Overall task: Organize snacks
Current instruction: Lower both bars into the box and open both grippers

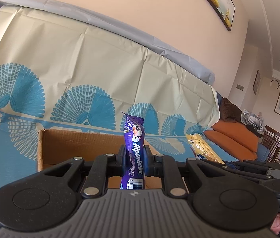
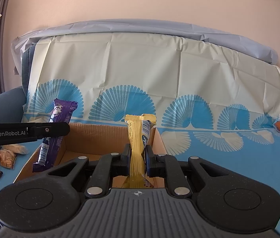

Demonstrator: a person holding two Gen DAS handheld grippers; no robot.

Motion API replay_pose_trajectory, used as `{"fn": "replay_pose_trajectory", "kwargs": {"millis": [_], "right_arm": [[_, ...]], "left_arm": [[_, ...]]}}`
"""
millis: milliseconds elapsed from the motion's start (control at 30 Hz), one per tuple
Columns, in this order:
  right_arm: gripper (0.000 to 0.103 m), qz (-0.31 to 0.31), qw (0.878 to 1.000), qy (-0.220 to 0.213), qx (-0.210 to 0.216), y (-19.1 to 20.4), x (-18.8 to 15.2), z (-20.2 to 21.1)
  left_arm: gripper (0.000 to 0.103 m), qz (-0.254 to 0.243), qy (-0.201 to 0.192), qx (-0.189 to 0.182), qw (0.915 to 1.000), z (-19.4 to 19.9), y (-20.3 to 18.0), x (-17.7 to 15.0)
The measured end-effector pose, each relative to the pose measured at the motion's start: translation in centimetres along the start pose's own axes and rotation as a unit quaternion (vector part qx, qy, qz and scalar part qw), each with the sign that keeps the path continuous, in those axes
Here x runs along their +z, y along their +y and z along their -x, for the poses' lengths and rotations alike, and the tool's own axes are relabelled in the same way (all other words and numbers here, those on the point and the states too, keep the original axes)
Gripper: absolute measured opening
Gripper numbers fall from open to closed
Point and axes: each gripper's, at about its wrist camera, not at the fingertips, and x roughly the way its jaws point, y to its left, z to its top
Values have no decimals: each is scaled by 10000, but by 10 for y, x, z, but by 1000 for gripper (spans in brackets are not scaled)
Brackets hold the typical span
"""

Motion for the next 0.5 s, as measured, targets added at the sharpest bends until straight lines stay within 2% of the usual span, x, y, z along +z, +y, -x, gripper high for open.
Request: {"fn": "replay_pose_trajectory", "kwargs": {"millis": [500], "right_arm": [[14, 25, 10000, 14, 32, 1, 0, -1]], "left_arm": [[18, 12, 24, -12, 10000, -1, -1, -1]]}}
